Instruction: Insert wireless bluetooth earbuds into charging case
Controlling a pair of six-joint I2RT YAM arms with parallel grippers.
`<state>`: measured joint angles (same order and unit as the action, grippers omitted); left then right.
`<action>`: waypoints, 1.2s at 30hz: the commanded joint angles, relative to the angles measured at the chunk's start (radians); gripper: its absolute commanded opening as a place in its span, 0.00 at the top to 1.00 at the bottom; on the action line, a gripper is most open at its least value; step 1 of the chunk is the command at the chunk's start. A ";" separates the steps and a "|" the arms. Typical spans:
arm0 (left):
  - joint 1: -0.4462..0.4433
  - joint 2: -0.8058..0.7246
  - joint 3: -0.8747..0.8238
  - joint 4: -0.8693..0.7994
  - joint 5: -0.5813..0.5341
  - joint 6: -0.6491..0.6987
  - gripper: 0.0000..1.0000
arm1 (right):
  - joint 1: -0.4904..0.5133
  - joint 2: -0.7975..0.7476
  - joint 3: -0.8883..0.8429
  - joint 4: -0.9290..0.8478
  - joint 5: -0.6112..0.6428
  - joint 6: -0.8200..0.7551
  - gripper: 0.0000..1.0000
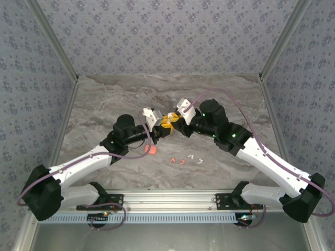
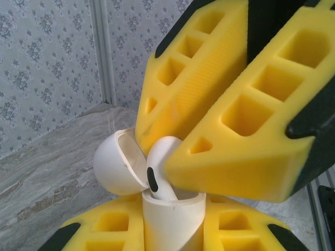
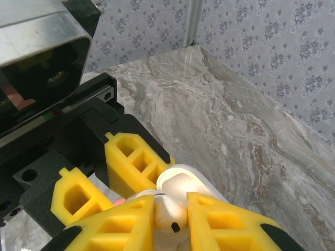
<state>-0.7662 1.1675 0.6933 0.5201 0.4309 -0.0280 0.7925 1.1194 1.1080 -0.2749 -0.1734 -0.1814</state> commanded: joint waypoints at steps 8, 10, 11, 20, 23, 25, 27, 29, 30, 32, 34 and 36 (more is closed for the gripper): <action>-0.005 -0.003 0.029 0.087 0.011 -0.023 1.00 | -0.044 -0.017 0.152 -0.081 -0.122 0.035 0.53; -0.005 -0.002 0.028 0.096 0.011 -0.027 1.00 | -0.081 -0.032 0.170 -0.086 -0.144 0.066 0.48; -0.005 -0.003 0.028 0.097 0.011 -0.028 1.00 | -0.103 -0.038 0.173 -0.088 -0.158 0.086 0.46; -0.005 -0.009 0.018 0.132 0.027 -0.040 1.00 | -0.371 0.003 0.137 -0.131 -0.507 0.296 0.10; -0.005 -0.009 0.018 0.135 0.034 -0.041 1.00 | -0.388 0.035 0.110 -0.096 -0.601 0.345 0.00; -0.005 -0.009 0.019 0.134 0.036 -0.040 1.00 | -0.385 0.056 0.100 -0.075 -0.645 0.363 0.00; -0.005 -0.009 0.019 0.133 0.039 -0.040 1.00 | -0.379 0.079 0.102 -0.072 -0.663 0.371 0.00; -0.005 -0.007 0.021 0.134 0.040 -0.041 1.00 | -0.372 0.105 0.105 -0.073 -0.680 0.376 0.00; -0.005 -0.005 0.021 0.133 0.040 -0.041 1.00 | -0.368 0.114 0.107 -0.073 -0.688 0.379 0.00; -0.005 -0.003 0.023 0.134 0.042 -0.043 1.00 | -0.357 0.133 0.110 -0.071 -0.700 0.380 0.00; -0.005 -0.003 0.026 0.132 0.040 -0.043 1.00 | -0.345 0.146 0.112 -0.066 -0.715 0.381 0.00; -0.005 -0.007 0.027 0.130 0.039 -0.043 1.00 | -0.335 0.152 0.113 -0.057 -0.724 0.383 0.00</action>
<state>-0.7662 1.1671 0.6933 0.6033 0.4496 -0.0578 0.4442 1.2682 1.2102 -0.3580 -0.8371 0.1780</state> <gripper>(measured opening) 0.209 0.998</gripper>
